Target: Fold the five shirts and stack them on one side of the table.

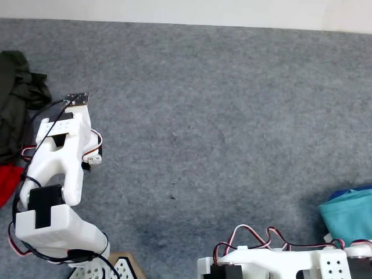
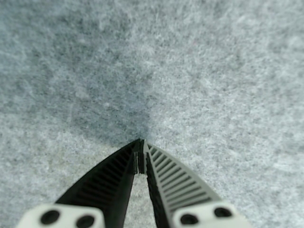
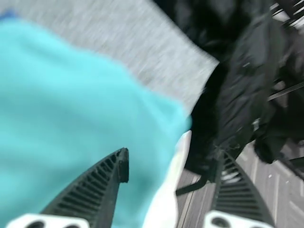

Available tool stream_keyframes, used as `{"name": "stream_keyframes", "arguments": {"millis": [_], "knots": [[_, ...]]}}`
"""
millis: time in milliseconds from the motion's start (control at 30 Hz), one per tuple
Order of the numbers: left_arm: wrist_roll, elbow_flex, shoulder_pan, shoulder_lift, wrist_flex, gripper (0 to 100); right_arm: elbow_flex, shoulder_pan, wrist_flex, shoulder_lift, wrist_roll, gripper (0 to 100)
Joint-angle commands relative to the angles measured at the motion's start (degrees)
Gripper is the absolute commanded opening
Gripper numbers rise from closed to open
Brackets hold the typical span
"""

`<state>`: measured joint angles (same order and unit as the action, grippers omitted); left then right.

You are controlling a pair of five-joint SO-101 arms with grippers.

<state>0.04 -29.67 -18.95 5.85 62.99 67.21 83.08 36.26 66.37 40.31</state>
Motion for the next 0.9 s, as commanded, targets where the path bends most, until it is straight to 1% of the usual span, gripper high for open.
{"name": "stream_keyframes", "arguments": {"millis": [0, 67, 167, 233, 333, 367, 400, 467, 533, 633, 733, 867], "knots": [[0.1, 0.0, 0.9, -0.3, -0.6, 1, -8.0, 0.7, 1.9, 1.1, -1.5, 27.7], [0.1, 0.0, 0.9, -0.3, -1.3, 1, -11.2, 0.5, 5.8, 1.1, -1.8, 27.7], [0.1, 0.0, 0.9, -0.3, -1.3, 1, -14.4, -1.3, 8.1, 1.1, -8.5, 25.6], [0.1, 0.0, 0.9, -0.3, -1.3, 1, -15.1, -3.1, 8.4, 1.1, -11.8, 18.3], [0.1, 0.0, 0.8, -0.3, -1.3, 1, -15.3, -6.5, 10.8, 1.1, -13.5, 1.2], [0.1, 0.0, 0.8, -0.3, -1.3, 1, -15.1, -7.8, 11.6, 1.1, -13.6, 0.4], [0.1, 0.0, 0.8, -0.3, -1.3, 1, -15.1, -9.3, 12.4, 1.1, -13.8, 2.6], [0.1, 0.0, 0.8, -0.3, -1.3, 1, -15.0, -11.9, 14.2, 0.7, -15.8, 1.9], [0.1, 0.0, 0.8, -0.3, -1.3, 1, -14.9, -13.1, 15.2, 0.7, -18.5, 0.5], [0.1, 0.0, 0.8, -0.3, -1.3, 1, -13.3, -13.1, 15.2, 0.6, -20.1, 0.5], [0.1, 0.0, 0.7, -0.3, -1.3, 1, -8.7, -11.4, 12.1, 0.7, -18.3, 0.5], [0.0, 0.0, 0.8, -0.3, -1.3, 1, -1.3, -4.7, 2.7, 0.7, -14.8, 0.5]]}}
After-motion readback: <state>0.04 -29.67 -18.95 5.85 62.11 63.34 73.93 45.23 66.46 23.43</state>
